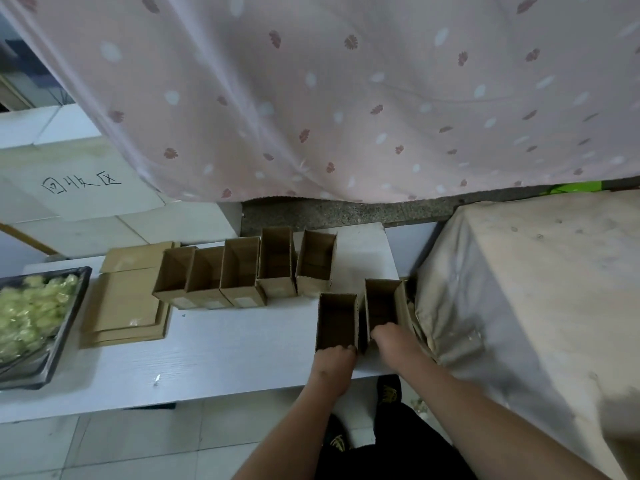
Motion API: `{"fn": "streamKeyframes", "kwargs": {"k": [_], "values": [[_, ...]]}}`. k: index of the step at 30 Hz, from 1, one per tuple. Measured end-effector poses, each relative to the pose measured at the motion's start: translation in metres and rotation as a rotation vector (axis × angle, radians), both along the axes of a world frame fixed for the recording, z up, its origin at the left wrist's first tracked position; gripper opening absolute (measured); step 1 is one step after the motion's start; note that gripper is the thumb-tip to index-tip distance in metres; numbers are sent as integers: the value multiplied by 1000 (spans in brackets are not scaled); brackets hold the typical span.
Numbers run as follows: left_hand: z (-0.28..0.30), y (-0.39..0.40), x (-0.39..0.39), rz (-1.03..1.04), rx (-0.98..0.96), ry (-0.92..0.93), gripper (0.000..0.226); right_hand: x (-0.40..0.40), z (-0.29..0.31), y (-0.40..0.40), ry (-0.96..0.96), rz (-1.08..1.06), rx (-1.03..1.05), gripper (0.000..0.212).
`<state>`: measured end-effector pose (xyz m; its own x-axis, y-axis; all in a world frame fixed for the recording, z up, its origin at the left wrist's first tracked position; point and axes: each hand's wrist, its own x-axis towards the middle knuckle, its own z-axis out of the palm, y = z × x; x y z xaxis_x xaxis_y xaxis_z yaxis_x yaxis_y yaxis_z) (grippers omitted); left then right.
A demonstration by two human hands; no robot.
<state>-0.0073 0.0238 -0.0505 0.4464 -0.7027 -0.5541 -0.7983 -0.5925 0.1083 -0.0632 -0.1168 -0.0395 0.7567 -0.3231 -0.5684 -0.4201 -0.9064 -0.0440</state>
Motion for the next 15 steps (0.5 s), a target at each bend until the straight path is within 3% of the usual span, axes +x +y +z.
{"fn": "streamKeyframes", "kwargs": {"k": [8,15], "values": [[1,26,5,56,27,-46,42,-5,9,5,11,6,11,19],[8,46,23,139,71,-39,44,-3,9,17,40,7,1,37]]}}
